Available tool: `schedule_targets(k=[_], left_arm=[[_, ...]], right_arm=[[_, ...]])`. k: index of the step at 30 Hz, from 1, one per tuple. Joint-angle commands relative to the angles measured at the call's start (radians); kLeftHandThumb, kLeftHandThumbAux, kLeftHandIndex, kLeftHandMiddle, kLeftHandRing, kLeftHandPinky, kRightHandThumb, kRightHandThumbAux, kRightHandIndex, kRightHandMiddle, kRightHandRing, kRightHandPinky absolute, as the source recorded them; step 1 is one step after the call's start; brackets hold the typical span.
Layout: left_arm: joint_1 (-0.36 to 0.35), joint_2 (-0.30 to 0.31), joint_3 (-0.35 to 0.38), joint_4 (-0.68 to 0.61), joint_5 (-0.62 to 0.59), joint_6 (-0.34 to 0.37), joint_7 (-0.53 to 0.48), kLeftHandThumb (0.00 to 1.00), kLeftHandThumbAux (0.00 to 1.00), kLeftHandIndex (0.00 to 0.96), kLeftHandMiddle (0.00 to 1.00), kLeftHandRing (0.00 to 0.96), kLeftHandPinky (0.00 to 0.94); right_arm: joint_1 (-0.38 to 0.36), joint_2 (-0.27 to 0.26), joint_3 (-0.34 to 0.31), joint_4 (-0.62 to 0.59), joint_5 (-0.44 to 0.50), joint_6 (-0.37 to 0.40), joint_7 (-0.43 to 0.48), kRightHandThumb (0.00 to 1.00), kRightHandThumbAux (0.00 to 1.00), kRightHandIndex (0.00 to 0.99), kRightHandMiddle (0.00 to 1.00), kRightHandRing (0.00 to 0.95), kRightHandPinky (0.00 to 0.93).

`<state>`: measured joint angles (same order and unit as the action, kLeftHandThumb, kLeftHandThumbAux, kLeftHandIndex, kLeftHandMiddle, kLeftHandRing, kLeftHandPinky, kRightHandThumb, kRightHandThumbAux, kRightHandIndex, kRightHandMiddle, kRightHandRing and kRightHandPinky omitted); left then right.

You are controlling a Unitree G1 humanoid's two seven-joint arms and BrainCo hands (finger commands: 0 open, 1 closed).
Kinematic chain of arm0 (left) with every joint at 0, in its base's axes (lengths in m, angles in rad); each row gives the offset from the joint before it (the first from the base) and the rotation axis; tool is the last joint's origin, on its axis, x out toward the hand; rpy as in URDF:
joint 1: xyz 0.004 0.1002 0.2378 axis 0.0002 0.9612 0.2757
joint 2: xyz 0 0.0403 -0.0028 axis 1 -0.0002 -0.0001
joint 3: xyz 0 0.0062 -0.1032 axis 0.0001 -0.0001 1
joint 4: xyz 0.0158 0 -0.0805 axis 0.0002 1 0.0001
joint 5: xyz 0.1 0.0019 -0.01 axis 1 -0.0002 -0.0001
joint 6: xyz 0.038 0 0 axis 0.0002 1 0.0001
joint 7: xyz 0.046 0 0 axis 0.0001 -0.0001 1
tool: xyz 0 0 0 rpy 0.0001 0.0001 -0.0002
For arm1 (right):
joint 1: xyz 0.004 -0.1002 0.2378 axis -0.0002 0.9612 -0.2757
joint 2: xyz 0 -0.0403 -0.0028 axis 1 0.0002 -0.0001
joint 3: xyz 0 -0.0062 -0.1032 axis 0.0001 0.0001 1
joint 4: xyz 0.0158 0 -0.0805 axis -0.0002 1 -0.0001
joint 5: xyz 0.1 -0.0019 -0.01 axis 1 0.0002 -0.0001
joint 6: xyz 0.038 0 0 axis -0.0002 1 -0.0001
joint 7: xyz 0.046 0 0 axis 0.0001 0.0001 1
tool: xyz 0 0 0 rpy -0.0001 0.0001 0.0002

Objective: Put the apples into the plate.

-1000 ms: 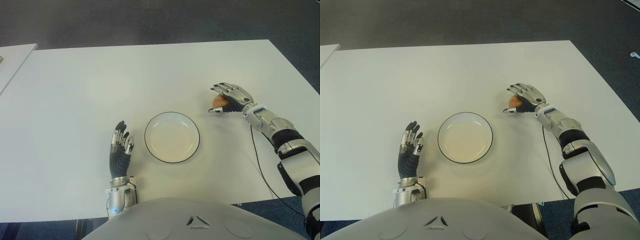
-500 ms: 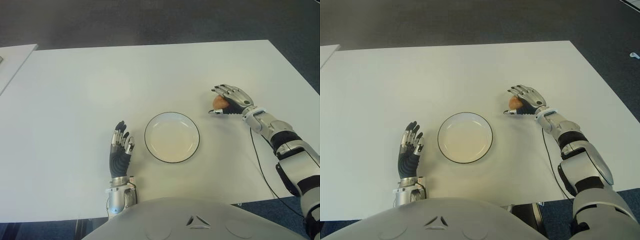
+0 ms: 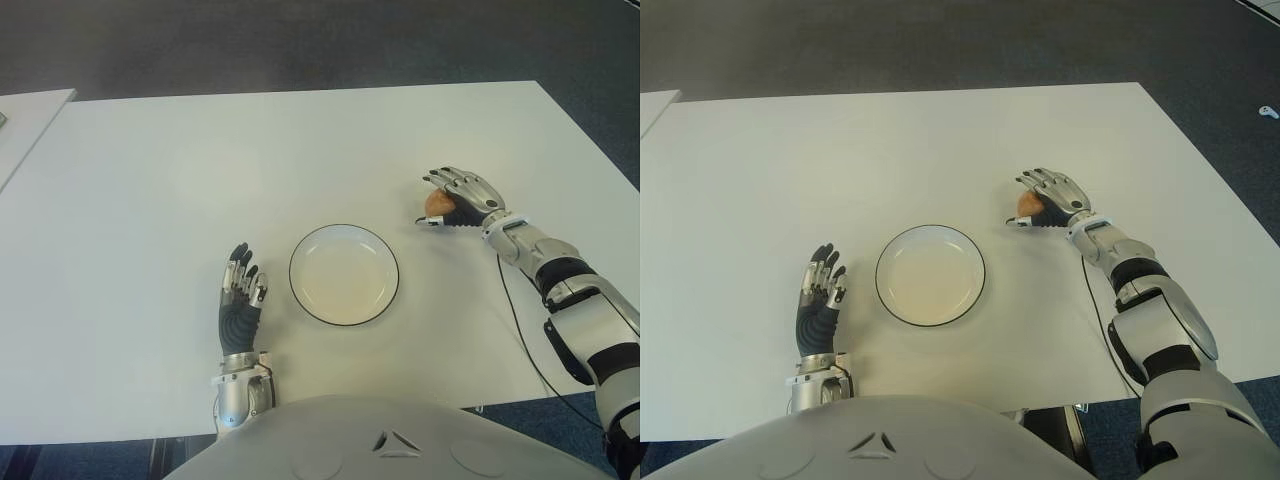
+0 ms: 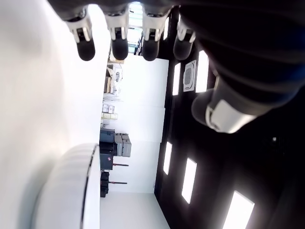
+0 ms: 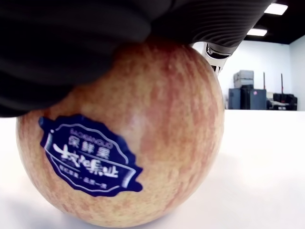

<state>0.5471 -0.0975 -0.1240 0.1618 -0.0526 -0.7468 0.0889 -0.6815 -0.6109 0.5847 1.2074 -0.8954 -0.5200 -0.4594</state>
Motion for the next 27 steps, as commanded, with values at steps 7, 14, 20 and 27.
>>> schedule_targets(k=[7, 14, 20, 27], left_arm=[[0.036, -0.023, -0.021, -0.052, -0.038, 0.072, -0.026, 0.178, 0.54, 0.0, 0.0, 0.0, 0.0], [0.065, -0.021, -0.033, -0.098, -0.014, 0.088, -0.019, 0.159, 0.518, 0.0, 0.0, 0.0, 0.0], [0.099, -0.019, -0.046, -0.141, 0.007, 0.113, -0.009, 0.154, 0.52, 0.0, 0.0, 0.0, 0.0], [0.121, -0.017, -0.058, -0.183, 0.026, 0.151, 0.004, 0.152, 0.509, 0.0, 0.0, 0.0, 0.0]], right_arm=[[0.006, 0.091, -0.043, 0.097, 0.113, 0.057, 0.199, 0.325, 0.3, 0.0, 0.0, 0.0, 0.016], [0.015, 0.139, -0.074, 0.136, 0.178, 0.137, 0.26, 0.384, 0.341, 0.0, 0.0, 0.0, 0.046], [0.017, 0.163, -0.085, 0.141, 0.203, 0.166, 0.257, 0.422, 0.375, 0.018, 0.0, 0.003, 0.083], [0.019, 0.167, -0.078, 0.14, 0.206, 0.169, 0.237, 0.493, 0.419, 0.113, 0.104, 0.143, 0.233]])
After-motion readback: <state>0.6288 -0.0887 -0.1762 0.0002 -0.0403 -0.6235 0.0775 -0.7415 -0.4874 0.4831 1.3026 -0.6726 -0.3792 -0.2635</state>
